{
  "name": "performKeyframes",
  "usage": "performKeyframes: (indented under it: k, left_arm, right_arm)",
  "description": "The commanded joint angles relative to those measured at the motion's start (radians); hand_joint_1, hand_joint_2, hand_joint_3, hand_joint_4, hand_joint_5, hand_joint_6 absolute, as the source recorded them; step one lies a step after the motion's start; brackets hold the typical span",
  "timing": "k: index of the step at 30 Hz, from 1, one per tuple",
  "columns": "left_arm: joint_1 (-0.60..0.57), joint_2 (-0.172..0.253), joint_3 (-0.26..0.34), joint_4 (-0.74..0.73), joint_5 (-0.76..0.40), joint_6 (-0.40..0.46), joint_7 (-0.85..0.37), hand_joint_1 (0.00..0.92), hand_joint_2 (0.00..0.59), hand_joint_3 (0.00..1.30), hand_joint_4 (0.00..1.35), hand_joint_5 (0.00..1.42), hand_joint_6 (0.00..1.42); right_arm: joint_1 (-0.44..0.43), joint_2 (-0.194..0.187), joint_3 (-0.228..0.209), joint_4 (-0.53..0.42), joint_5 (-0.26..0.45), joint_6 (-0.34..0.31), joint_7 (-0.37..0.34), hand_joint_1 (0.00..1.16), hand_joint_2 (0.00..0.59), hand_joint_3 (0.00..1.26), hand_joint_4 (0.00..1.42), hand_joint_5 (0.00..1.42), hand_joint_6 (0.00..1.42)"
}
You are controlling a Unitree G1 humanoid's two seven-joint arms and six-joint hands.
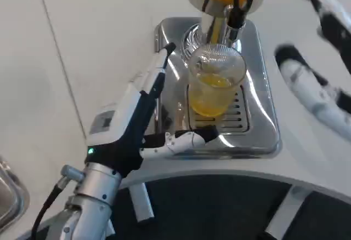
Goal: Grasp the cup under the faucet to collect the drink, then remove the cup.
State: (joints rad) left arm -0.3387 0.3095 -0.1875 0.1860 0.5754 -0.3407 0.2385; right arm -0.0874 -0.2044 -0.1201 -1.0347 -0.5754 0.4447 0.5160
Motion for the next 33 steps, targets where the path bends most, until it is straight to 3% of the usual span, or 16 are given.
performKeyframes:
  k: [1, 7, 13, 17, 22, 33]
  left_arm:
    - [-0.033, -0.022, -0.020, 0.049, -0.007, -0.018, -0.002, 0.200, 0.027, 0.00, 0.00, 0.09, 0.12]
    - [-0.083, -0.041, -0.034, 0.117, -0.005, -0.025, 0.018, 0.223, 0.025, 0.00, 0.00, 0.10, 0.13]
    - [-0.135, -0.051, -0.047, 0.178, 0.007, -0.031, 0.039, 0.272, 0.029, 0.00, 0.00, 0.11, 0.14]
    - [-0.161, -0.061, -0.059, 0.219, 0.029, -0.031, 0.068, 0.294, 0.029, 0.00, 0.00, 0.12, 0.16]
    - [-0.188, -0.074, -0.065, 0.274, 0.031, -0.029, 0.100, 0.298, 0.031, 0.00, 0.00, 0.12, 0.16]
    - [-0.248, -0.101, -0.080, 0.374, 0.028, -0.036, 0.160, 0.313, 0.030, 0.00, 0.00, 0.14, 0.18]
  right_arm:
    - [0.259, -0.003, -0.094, -0.013, 0.158, -0.211, -0.013, 0.24, 0.460, 0.07, 0.00, 0.01, 0.08]
    - [0.535, -0.042, -0.192, 0.016, 0.307, -0.434, -0.009, 0.26, 0.441, 0.06, 0.00, 0.01, 0.08]
    - [0.639, -0.110, -0.261, 0.106, 0.360, -0.637, -0.019, 0.27, 0.438, 0.06, 0.00, 0.01, 0.08]
    - [0.642, -0.140, -0.271, 0.139, 0.366, -0.694, -0.027, 0.28, 0.438, 0.06, 0.00, 0.01, 0.08]
    - [0.649, -0.179, -0.259, 0.151, 0.324, -0.786, -0.027, 0.28, 0.427, 0.05, 0.00, 0.01, 0.09]
    - [0.666, -0.179, -0.269, 0.124, 0.292, -0.797, -0.041, 0.28, 0.423, 0.05, 0.00, 0.01, 0.09]
